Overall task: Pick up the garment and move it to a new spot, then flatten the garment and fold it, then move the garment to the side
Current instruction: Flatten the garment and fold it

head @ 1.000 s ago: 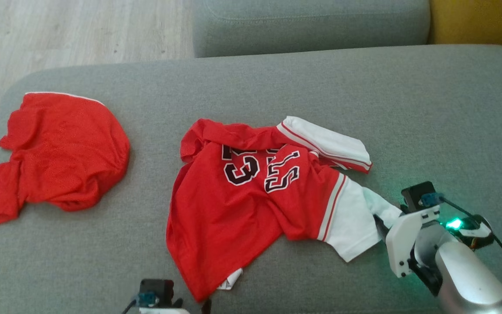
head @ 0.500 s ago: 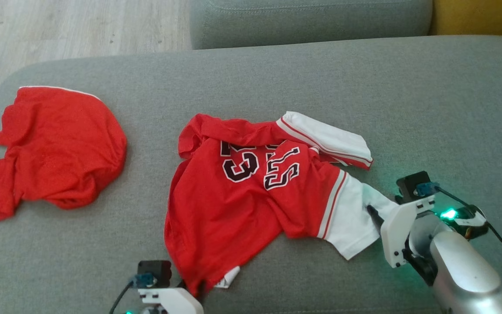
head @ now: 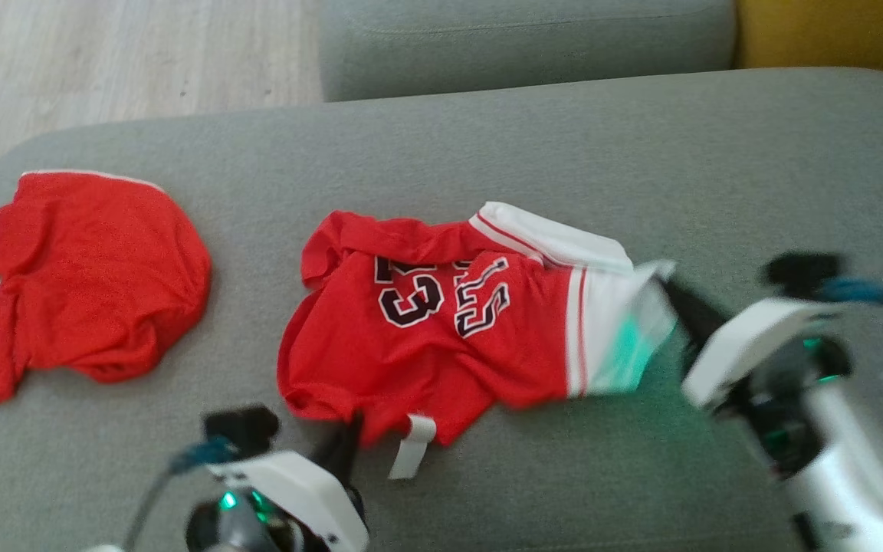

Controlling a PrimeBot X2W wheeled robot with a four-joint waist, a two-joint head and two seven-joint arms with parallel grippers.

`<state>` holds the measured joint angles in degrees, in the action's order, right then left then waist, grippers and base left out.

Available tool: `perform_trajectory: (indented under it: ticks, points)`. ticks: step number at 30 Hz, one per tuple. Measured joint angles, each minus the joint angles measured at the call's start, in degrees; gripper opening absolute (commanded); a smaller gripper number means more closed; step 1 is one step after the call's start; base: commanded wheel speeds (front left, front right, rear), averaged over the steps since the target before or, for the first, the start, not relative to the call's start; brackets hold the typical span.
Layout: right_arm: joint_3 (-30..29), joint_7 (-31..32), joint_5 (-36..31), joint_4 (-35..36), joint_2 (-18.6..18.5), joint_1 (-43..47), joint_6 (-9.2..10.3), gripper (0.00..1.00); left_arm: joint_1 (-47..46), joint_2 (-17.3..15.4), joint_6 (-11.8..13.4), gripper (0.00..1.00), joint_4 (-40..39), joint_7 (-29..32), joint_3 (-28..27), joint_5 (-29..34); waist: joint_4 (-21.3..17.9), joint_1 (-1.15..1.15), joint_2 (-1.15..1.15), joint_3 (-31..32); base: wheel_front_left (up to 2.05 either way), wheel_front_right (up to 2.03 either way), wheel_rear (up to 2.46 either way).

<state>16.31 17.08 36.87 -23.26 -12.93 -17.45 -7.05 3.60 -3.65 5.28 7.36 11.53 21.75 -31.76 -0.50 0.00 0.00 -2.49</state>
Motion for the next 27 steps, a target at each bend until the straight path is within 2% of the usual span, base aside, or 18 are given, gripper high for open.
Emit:
perform_trajectory:
  ticks: [4, 7, 11, 15, 18, 21, 27]
  points:
    - [-7.31, 2.33, 10.82, 16.79, -2.66, 3.76, 0.0, 0.0, 1.67, -2.8, -0.22, 0.0, -13.58, 2.01, -3.03, -2.36, -1.4, 0.0, 0.0, 0.7, 0.0, 0.0, 0.0]
    - [-14.66, 4.68, 16.77, 27.69, -2.74, 6.38, 0.0, 0.0, 2.81, -5.03, -0.16, 0.0, -23.92, 4.41, -5.36, -4.36, -2.7, 0.0, 0.0, 1.07, 0.0, 0.0, 0.0]
    - [-25.12, 8.36, 22.88, 39.69, -0.05, 7.72, 0.0, 0.0, 2.1, -7.22, 0.6, 0.0, -36.45, 7.9, -8.76, -6.76, -4.51, 0.0, 0.0, 1.33, 0.0, 0.0, 0.0]
    - [-32.26, 13.35, 26.07, 49.7, 4.26, 6.99, 0.0, 0.0, -2.54, -9.25, 1.33, 0.0, -45.4, 11.72, -11.67, -8.9, -6.32, 0.0, 0.0, 1.07, 0.0, 0.0, 0.0]
    - [-36.24, 17.37, 27.07, 54.24, 6.79, 4.0, 0.0, 0.0, -7.54, -9.98, 1.88, 0.0, -49.82, 14.35, -12.89, -10.31, -7.62, 0.0, 0.0, 0.63, 0.0, 0.0, 0.0]
    - [-39.19, 21.62, 26.37, 57.05, 7.3, -1.6, 0.0, 0.0, -13.03, -10.87, 2.31, 0.0, -52.21, 17.16, -13.5, -11.57, -8.61, 0.0, 0.0, -0.23, 0.0, 0.0, 0.0]
    - [-40.4, 29.99, 19.26, 54.51, 8.09, -14.17, 0.0, 0.0, -25.72, -12.87, 2.37, 0.0, -48.83, 23.07, -13.17, -12.61, -9.51, 0.0, 0.0, -3.71, 0.0, 0.0, 0.0]
